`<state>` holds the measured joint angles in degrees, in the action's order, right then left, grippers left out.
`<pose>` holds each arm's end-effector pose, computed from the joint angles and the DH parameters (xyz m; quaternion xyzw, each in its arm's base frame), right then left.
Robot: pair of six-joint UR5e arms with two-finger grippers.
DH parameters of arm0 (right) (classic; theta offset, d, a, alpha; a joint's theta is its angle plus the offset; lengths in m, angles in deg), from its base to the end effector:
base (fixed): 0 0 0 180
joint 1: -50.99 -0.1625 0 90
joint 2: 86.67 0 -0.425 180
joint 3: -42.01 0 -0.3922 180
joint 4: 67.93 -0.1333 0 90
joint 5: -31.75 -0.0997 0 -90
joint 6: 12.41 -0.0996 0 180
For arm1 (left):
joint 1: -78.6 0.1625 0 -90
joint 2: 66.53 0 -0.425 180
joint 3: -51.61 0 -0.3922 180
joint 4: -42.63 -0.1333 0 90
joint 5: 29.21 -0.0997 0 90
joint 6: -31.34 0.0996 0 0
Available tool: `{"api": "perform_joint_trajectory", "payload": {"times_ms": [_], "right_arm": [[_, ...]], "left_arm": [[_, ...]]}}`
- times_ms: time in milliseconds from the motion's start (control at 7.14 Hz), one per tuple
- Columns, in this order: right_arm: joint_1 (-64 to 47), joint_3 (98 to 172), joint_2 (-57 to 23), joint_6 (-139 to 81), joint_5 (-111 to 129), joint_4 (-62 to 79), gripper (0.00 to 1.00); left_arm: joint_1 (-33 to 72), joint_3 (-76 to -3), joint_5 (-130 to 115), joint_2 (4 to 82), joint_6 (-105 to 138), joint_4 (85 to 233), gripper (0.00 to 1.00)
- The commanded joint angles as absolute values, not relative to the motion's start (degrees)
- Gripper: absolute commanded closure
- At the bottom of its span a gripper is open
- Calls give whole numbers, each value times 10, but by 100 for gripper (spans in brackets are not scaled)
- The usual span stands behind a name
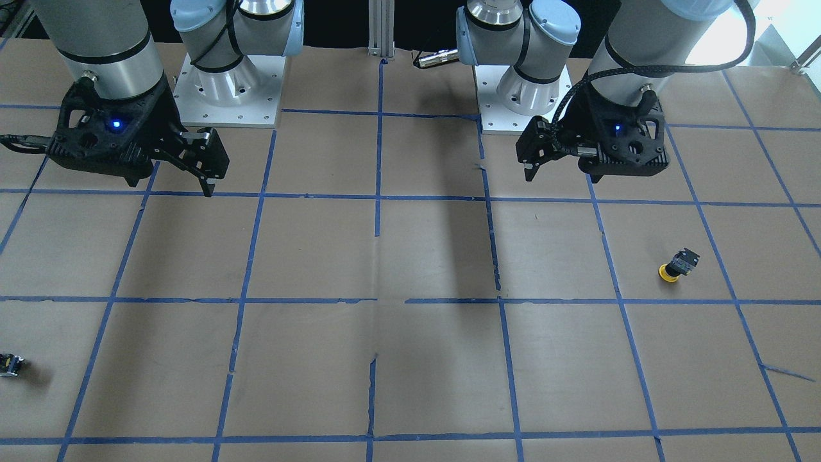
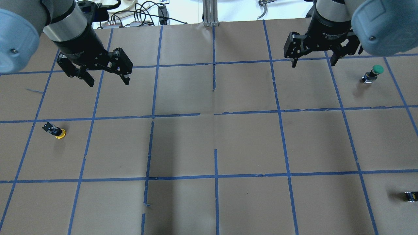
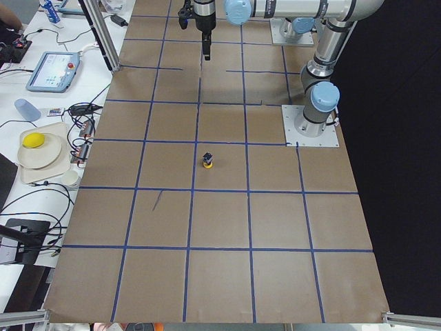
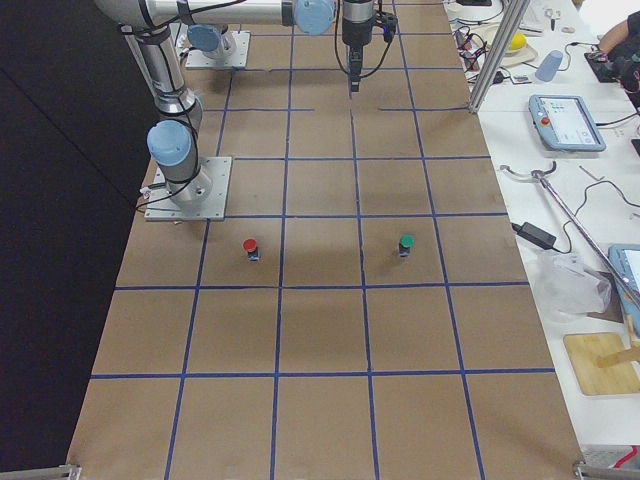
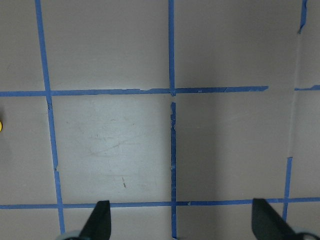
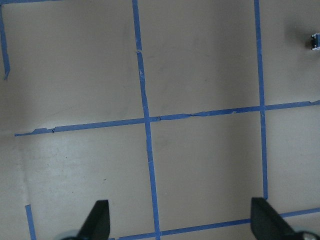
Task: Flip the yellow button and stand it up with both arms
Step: 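Move the left gripper down over the yellow-capped button lying on its side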
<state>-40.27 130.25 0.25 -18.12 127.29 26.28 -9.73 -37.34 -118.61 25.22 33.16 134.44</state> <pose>0.1351 -0.5167 0.4839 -0.0400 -0.9977 0.0281 0.0467 -0.1197 -0.5041 0.4786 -0.0012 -0.9997 -0.0217 0.0059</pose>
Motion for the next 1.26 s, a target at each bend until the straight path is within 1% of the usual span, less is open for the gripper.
{"api": "perform_joint_trajectory", "payload": {"times_ms": [0, 280, 561, 841, 1121], "right_arm": [[-403, 1303, 3, -181, 1273, 263, 0], [-402, 1303, 3, -181, 1273, 263, 0], [-403, 1303, 3, -181, 1273, 263, 0], [-403, 1303, 3, -181, 1273, 263, 0], [-402, 1303, 3, -181, 1273, 263, 0]], "left_arm": [[-96, -373, -1189, 250, 333, 1345, 0], [-74, -405, -1192, 254, 431, 1345, 0], [3, -429, -1198, 265, 531, 1318, 0], [27, -455, -1199, 270, 613, 1259, 0], [43, -459, -1199, 271, 649, 1248, 0]]}}
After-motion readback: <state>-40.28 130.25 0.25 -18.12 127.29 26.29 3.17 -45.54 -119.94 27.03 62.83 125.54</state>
